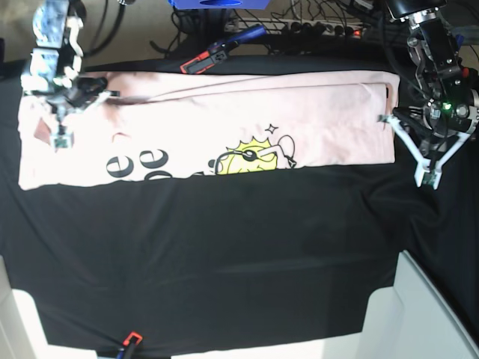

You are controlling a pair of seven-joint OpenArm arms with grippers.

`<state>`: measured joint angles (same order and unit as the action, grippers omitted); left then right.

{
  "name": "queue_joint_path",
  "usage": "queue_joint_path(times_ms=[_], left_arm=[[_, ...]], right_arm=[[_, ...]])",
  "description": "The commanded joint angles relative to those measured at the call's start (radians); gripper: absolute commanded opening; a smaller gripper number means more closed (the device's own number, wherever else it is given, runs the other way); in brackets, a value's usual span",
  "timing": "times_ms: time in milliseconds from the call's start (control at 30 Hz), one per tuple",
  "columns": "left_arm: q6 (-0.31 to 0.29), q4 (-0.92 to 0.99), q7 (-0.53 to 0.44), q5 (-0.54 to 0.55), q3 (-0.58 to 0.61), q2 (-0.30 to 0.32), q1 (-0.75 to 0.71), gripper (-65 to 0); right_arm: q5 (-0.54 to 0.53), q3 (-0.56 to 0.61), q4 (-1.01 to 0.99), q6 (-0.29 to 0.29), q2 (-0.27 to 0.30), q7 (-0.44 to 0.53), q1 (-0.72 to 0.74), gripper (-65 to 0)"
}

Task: Fold the T-shirt properly
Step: 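Grasp the shirt's folded end with the left gripper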

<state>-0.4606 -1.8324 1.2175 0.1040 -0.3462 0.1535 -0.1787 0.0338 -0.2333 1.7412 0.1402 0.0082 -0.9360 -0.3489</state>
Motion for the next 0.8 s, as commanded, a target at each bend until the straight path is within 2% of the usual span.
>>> queue_joint_path(times_ms=[0, 100, 200, 267, 367, 500, 600, 700, 767], left_arm=[[0.006, -0.013, -0.008, 0.015, -0.006, 0.014, 0.008, -63.8], [0.007, 0.033, -0.008, 0.092, -0.055, 0.011, 0.008, -63.8], [0.007, 0.119, -0.006, 0.144, -0.129, 0.014, 0.034, -64.8], [0.006, 0.165, -0.006, 0.168, -0.224, 0.014, 0.043, -65.0], [0.004, 0.150, -0.006, 0.221, -0.311, 0.018, 0.038, -65.0], [0.004, 0.110, -0.006, 0.302, -0.296, 0.054, -0.003, -65.0], [0.004, 0.093, -0.008, 0.353, -0.284, 0.056, -0.018, -65.0], [0.004, 0.092, -0.011, 0.383, -0.284, 0.056, -0.020, -65.0], [0.004, 0.089, -0.063, 0.395, -0.282, 0.056, -0.026, -65.0]], right_arm=[[-0.004, 0.001, 0.088, 0.003, 0.005, 0.019, -0.011, -65.0], [-0.004, 0.002, 0.253, 0.002, 0.003, 0.016, -0.063, -65.0], [-0.010, 0.002, 0.243, 0.003, 0.003, 0.012, -0.068, -65.0], [-0.012, 0.002, 0.239, 0.003, 0.002, 0.010, -0.077, -65.0], [-0.012, 0.004, 0.234, 0.005, 0.002, 0.010, -0.086, -65.0], [-0.012, 0.004, 0.231, 0.005, 0.002, 0.010, -0.088, -65.0], [-0.016, -0.005, 0.230, 0.005, -0.006, 0.019, -0.083, -65.0], [-0.094, 0.002, 0.231, 0.005, -0.012, 0.021, -0.083, -65.0], [-0.159, 0.002, 0.231, 0.005, -0.007, 0.021, -0.083, -65.0]])
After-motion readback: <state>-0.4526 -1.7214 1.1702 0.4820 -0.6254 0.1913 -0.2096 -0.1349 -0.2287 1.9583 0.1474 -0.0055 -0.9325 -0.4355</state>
